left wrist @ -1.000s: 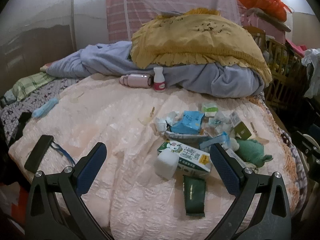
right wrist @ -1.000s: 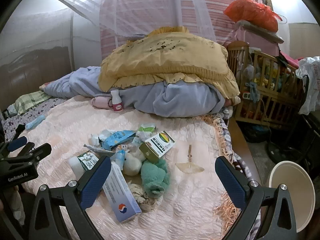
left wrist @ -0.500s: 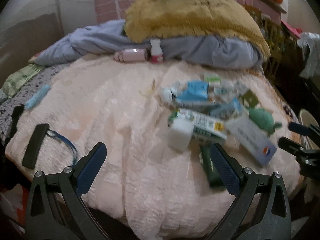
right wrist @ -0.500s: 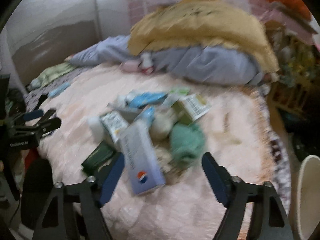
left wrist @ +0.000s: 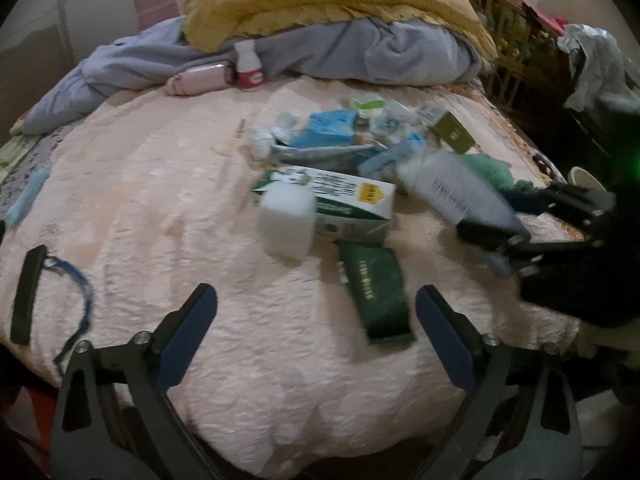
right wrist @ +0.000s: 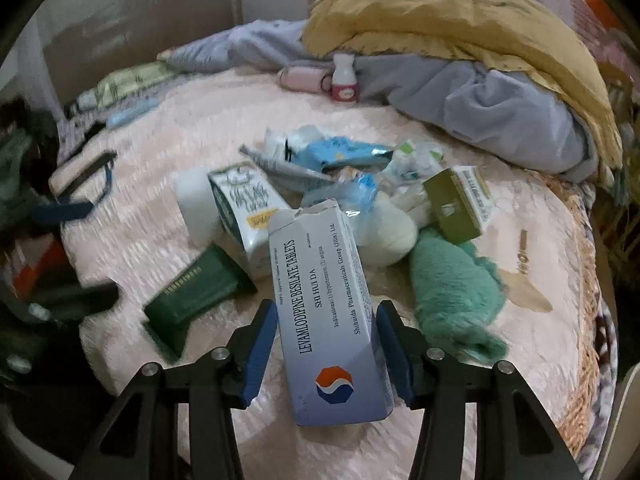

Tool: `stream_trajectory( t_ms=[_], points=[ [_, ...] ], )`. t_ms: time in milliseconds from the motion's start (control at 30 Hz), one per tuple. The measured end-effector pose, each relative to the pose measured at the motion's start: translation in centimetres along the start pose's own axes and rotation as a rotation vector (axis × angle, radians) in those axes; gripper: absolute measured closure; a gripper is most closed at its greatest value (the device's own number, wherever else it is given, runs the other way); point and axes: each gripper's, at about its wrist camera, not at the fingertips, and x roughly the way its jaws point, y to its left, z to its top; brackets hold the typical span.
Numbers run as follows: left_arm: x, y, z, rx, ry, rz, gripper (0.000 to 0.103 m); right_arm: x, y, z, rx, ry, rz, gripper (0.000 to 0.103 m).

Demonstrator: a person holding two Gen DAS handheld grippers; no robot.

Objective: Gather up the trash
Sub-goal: 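Grasp the white medicine box with the right tool while the left grasps the dark green packet, then carry both items over the white bucket and open both tools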

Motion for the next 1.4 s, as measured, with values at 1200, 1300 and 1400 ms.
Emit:
stream_trajectory(
  t_ms=[1200,1300,1400],
  points=[
    [-0.5,-24.0,10.8,0.303,0.049,-0.44,0.083,-18.9,-23.2,-12.0,0.537,-0.176,-0.311,0.053],
    [0.2,-27.6,11.4,0.33,0.056,-0.479,0.083,-20.2,-26.1,-14.3,0.612,-0.17,-0.356,0.053],
    [1.4,-30.7,12.0,0.339,0.083,-0.529,0.083,-20.8,-28.5,-16.5,0.677,-0.156,-0.389,0.053]
  ],
)
